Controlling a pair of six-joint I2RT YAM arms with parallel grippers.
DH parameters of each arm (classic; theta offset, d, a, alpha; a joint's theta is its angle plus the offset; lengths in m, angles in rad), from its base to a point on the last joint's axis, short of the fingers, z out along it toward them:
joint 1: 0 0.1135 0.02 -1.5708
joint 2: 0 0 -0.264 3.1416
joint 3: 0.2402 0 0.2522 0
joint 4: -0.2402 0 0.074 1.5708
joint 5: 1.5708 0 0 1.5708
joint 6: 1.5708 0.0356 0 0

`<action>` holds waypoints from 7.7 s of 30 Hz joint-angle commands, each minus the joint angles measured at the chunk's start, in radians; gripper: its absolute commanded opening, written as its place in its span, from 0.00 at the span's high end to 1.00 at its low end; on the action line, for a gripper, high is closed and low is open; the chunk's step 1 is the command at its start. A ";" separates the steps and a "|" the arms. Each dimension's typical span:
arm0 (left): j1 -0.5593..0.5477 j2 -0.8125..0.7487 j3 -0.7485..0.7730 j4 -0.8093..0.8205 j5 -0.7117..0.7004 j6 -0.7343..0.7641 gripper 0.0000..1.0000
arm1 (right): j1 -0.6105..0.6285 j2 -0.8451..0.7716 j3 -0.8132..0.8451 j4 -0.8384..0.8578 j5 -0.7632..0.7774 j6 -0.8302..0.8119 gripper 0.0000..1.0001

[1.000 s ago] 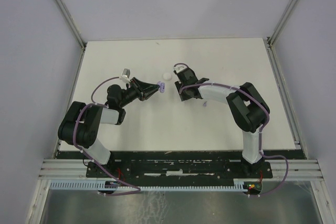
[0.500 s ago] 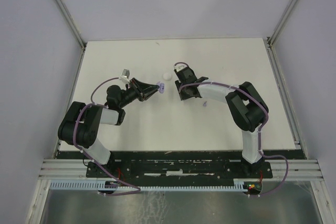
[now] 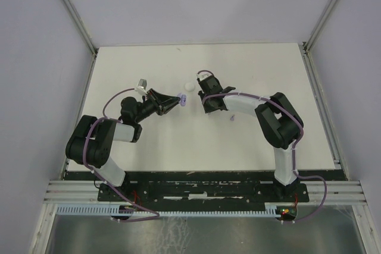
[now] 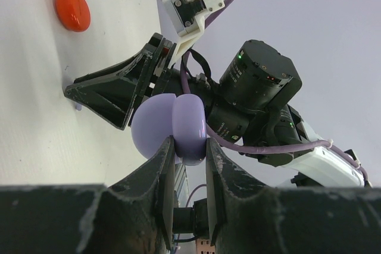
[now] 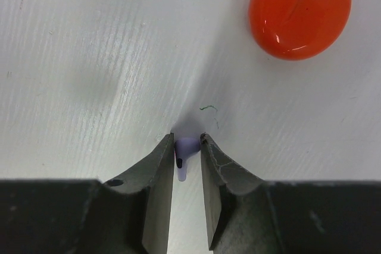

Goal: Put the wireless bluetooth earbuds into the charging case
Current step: Pick up the earbud from the center of the board, then place the earbud in the charging case, then pick up the earbud from the center of the board.

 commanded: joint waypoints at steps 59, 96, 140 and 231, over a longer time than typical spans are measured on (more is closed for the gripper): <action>-0.239 0.332 0.239 0.371 0.024 -0.426 0.97 | -0.035 -0.671 -0.648 0.930 -0.279 -0.121 0.92; -0.246 0.347 0.285 0.385 -0.025 -0.462 0.97 | -0.036 -0.754 -0.685 0.928 -0.207 -0.083 0.49; -0.122 0.322 0.130 0.417 0.011 -0.388 0.97 | -0.118 -0.320 -0.284 -0.143 0.296 -0.007 0.34; -0.074 0.330 0.093 0.474 0.026 -0.412 0.97 | -0.119 -0.274 -0.183 -0.028 0.065 0.016 0.79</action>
